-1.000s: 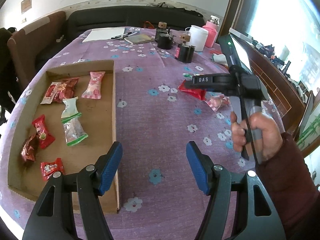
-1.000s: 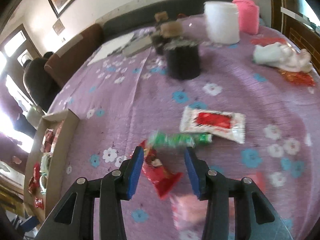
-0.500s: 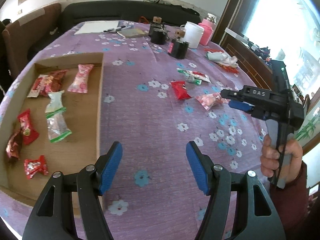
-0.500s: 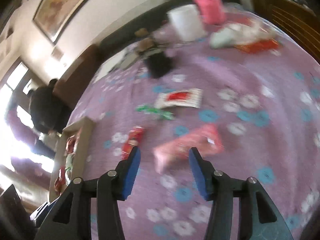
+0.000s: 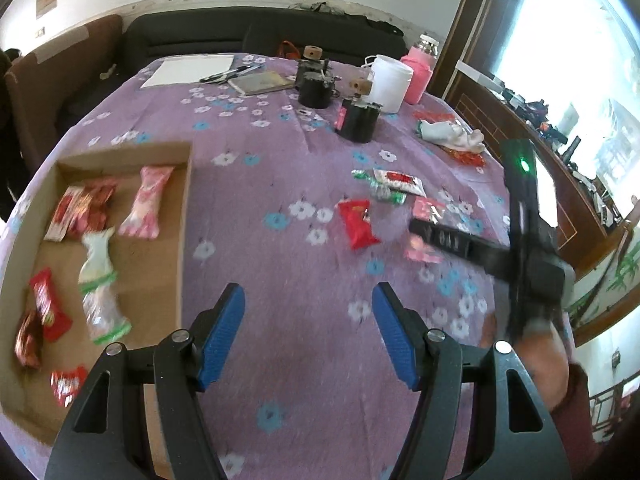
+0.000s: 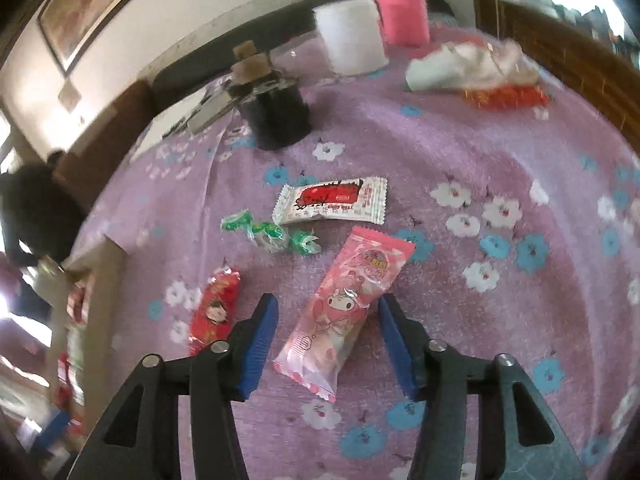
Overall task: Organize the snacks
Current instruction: 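Grasp the pink cartoon bar with the right tool while the left tool grasps a red candy, then carry the red candy into the tray and release it while the right tool releases the pink bar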
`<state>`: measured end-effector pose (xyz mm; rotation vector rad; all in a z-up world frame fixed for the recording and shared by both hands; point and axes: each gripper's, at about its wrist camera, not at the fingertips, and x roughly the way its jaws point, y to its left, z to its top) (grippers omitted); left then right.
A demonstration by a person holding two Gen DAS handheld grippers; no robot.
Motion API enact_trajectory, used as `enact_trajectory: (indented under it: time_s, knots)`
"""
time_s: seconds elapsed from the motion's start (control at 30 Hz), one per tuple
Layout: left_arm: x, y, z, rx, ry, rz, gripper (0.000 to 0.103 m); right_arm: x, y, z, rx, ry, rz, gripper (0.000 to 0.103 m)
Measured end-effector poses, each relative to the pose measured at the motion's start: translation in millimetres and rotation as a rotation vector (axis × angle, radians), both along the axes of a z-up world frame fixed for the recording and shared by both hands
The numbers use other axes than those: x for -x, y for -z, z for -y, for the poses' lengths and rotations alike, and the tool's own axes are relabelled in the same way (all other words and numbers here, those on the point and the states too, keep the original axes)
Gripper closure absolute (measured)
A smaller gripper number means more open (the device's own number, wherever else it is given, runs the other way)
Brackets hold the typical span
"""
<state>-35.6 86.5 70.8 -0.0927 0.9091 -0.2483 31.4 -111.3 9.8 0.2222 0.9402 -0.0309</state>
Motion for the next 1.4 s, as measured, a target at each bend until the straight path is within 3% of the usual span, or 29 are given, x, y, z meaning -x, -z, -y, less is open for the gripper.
enact_trajectory:
  time_s: [0.03, 0.1, 0.33, 0.5, 0.67, 0.7, 0.73, 0.8, 0.87, 1.4]
  knots:
    - [-10, 1, 7, -0.006, 0.009, -0.009, 0.038, 2, 0, -1, 0.03, -0.005, 0.002, 0.07]
    - [-23, 5, 17, -0.011, 0.02, -0.026, 0.038, 6, 0, 2, 0.05, -0.017, 0.001, 0.074]
    - [-73, 33, 63, -0.076, 0.063, -0.069, 0.038, 25, -1, 14, 0.059, -0.021, 0.027, 0.074]
    - [-93, 51, 85, -0.141, 0.089, -0.064, 0.038, 27, -1, 23, 0.006, -0.02, 0.035, 0.074]
    - [-99, 59, 91, -0.149, 0.086, -0.055, 0.038, 28, 0, 22, 0.001, -0.017, 0.044, 0.074]
    - [-99, 59, 91, -0.153, 0.085, -0.048, 0.045, 27, 0, 22, 0.002, -0.018, 0.045, 0.074]
    - [-98, 59, 92, -0.167, 0.083, -0.031, 0.066, 27, 0, 21, 0.002, -0.017, 0.046, 0.074]
    - [-95, 59, 94, -0.2, 0.087, -0.008, 0.083, 28, 0, 21, -0.003, -0.015, 0.048, 0.074]
    - [-95, 58, 91, -0.175, 0.082, -0.013, 0.087, 29, 0, 21, -0.001, -0.015, 0.051, 0.075]
    - [-46, 21, 42, -0.027, 0.018, 0.011, 0.087, 38, -10, 14, 0.003, -0.029, 0.129, 0.075]
